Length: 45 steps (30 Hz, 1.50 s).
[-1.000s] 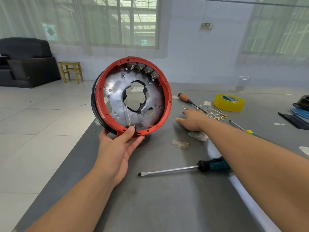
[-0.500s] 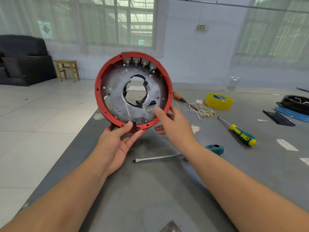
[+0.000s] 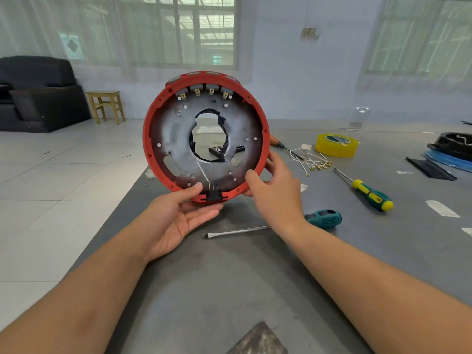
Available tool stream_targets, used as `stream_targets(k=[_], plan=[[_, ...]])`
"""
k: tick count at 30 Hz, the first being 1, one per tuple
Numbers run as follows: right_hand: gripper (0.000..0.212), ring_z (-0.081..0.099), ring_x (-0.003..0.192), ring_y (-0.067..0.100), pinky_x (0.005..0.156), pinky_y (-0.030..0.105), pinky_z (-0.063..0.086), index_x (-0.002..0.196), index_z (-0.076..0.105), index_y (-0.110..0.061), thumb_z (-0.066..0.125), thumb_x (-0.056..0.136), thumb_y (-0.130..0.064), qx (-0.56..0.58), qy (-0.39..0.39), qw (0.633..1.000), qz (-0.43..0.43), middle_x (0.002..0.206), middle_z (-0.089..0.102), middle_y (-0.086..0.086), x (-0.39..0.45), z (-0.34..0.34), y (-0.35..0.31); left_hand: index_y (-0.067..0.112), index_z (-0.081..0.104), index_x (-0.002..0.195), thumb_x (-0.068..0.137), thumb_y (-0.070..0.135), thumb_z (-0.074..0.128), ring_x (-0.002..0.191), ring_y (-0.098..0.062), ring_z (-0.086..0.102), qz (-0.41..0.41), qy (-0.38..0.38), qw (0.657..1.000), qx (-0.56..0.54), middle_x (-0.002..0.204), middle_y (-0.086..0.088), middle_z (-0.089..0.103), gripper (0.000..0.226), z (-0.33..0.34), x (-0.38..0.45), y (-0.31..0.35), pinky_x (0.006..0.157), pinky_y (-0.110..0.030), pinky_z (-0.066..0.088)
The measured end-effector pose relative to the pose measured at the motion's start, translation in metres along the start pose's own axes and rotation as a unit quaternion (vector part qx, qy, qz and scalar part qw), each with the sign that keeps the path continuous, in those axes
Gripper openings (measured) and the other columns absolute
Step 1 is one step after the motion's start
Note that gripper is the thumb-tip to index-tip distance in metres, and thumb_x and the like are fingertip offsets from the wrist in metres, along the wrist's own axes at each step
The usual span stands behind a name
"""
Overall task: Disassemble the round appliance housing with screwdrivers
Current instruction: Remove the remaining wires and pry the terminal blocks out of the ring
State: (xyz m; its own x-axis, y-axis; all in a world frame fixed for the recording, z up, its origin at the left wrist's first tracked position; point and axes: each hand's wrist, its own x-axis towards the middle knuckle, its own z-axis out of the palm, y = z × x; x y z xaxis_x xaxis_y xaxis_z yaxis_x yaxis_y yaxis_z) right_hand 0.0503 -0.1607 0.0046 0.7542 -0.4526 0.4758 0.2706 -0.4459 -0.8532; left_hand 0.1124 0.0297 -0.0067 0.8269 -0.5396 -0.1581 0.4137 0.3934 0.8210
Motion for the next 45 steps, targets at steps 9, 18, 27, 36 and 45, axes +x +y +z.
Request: stream_targets(k=[9,18,27,36,45], plan=[[0.036,0.076,0.072,0.013,0.084,0.043,0.061,0.095,0.053,-0.069,0.062,0.092,-0.034,-0.024,-0.026,0.999,0.005,0.091,0.068,-0.037,-0.006,0.006,-0.006,-0.004,0.066,0.122,0.081,0.014,0.075,0.107,-0.041,0.076,-0.009,0.019,1.000,-0.007,0.118,-0.032,0.073,0.046,-0.011,-0.001,0.005,0.075,-0.041,0.066],[0.042,0.066,0.099,0.019,0.086,0.038,0.052,0.138,0.060,-0.023,0.054,0.101,-0.044,-0.371,-0.045,0.910,-0.181,0.123,0.068,-0.005,-0.020,-0.046,0.007,-0.003,0.066,0.126,0.080,0.013,0.074,0.109,-0.041,0.076,0.001,0.027,1.000,-0.017,0.121,-0.031,0.073,0.049,-0.017,0.006,0.004,0.079,-0.042,0.066],[0.059,0.053,0.097,0.009,0.075,0.029,0.048,0.102,0.058,-0.037,0.027,0.085,-0.085,-0.521,-0.229,0.807,-0.161,0.100,0.053,-0.017,-0.026,-0.094,0.028,-0.006,0.066,0.120,0.086,0.003,0.069,0.107,-0.040,0.076,0.017,0.038,0.999,-0.031,0.120,-0.027,0.075,0.035,-0.018,0.005,0.003,0.073,-0.039,0.066],[0.050,0.054,0.084,0.008,0.062,0.032,0.049,0.093,0.053,-0.035,0.022,0.093,-0.074,-0.494,-0.228,0.812,-0.213,0.091,0.051,-0.015,-0.019,-0.095,0.029,-0.010,0.064,0.115,0.098,-0.009,0.058,0.100,-0.048,0.076,0.015,0.065,0.998,0.015,0.109,-0.029,0.076,0.018,-0.016,0.007,0.003,0.068,-0.041,0.066],[0.042,0.061,0.066,0.019,0.045,0.024,0.027,0.082,0.062,-0.028,0.039,0.102,-0.056,-0.528,-0.093,0.783,-0.316,0.072,0.056,-0.007,-0.012,-0.102,0.023,-0.008,0.054,0.130,0.095,-0.011,0.048,0.093,-0.054,0.075,0.040,0.083,0.995,0.047,0.121,-0.038,0.069,0.035,-0.002,0.005,-0.004,0.065,-0.044,0.066]])
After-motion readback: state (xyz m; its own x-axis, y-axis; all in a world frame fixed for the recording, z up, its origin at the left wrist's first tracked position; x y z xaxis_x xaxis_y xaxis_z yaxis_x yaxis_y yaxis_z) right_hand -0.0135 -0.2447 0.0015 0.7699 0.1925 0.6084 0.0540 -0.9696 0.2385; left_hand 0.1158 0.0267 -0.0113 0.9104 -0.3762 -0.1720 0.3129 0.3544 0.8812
